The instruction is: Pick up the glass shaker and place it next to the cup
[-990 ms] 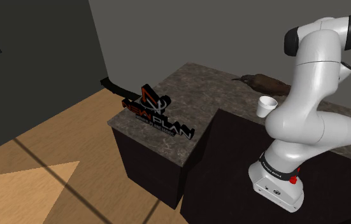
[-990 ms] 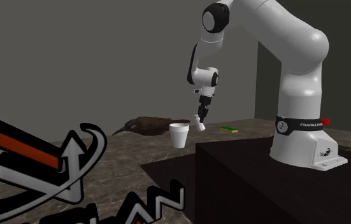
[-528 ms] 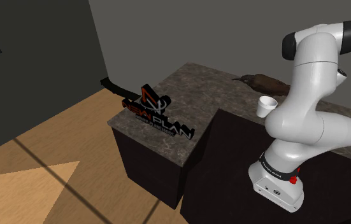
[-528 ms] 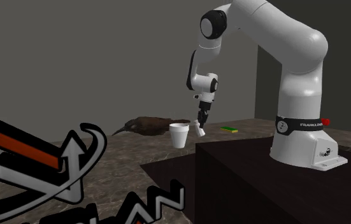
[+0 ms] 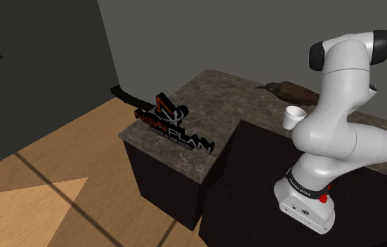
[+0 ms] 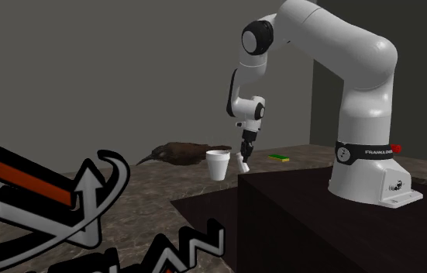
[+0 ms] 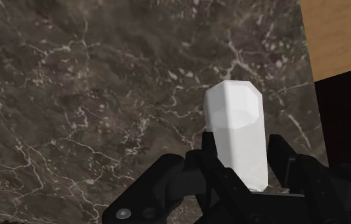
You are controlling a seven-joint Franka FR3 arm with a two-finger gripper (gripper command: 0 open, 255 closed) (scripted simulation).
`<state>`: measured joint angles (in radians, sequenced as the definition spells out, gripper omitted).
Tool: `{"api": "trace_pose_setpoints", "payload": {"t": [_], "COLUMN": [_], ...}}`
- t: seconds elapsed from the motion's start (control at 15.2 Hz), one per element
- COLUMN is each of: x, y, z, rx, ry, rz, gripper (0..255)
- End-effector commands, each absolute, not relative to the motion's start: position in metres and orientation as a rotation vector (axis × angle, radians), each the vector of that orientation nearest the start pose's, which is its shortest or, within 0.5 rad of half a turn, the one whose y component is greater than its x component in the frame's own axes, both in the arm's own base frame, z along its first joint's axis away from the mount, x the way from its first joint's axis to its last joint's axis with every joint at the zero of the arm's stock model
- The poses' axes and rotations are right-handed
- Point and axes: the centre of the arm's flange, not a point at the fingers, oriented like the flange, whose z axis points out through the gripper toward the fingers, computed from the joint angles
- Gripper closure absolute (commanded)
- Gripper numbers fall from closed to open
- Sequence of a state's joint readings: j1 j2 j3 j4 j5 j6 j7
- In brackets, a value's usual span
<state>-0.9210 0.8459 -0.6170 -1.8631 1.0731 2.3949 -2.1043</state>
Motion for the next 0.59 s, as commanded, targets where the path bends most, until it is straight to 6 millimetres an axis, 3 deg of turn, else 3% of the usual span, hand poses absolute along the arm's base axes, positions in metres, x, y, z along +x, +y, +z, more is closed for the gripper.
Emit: {"api": "trace_pose_setpoints", "payload": {"t": [0.0, 0.33, 0.4, 0.53], "x": [0.0346, 0.0346, 0.0346, 0.0346], "y": [-0.6151, -0.6151, -0.6151, -0.6151], "z": [0.1185, 0.1185, 0.1185, 0.1185], "rx": [-3.157, -3.157, -3.157, -3.157], "ry": [0.203, 0.203, 0.203, 0.203], "rz": [-0.338, -0.338, -0.338, -0.338], "gripper": [255, 255, 0, 0]}}
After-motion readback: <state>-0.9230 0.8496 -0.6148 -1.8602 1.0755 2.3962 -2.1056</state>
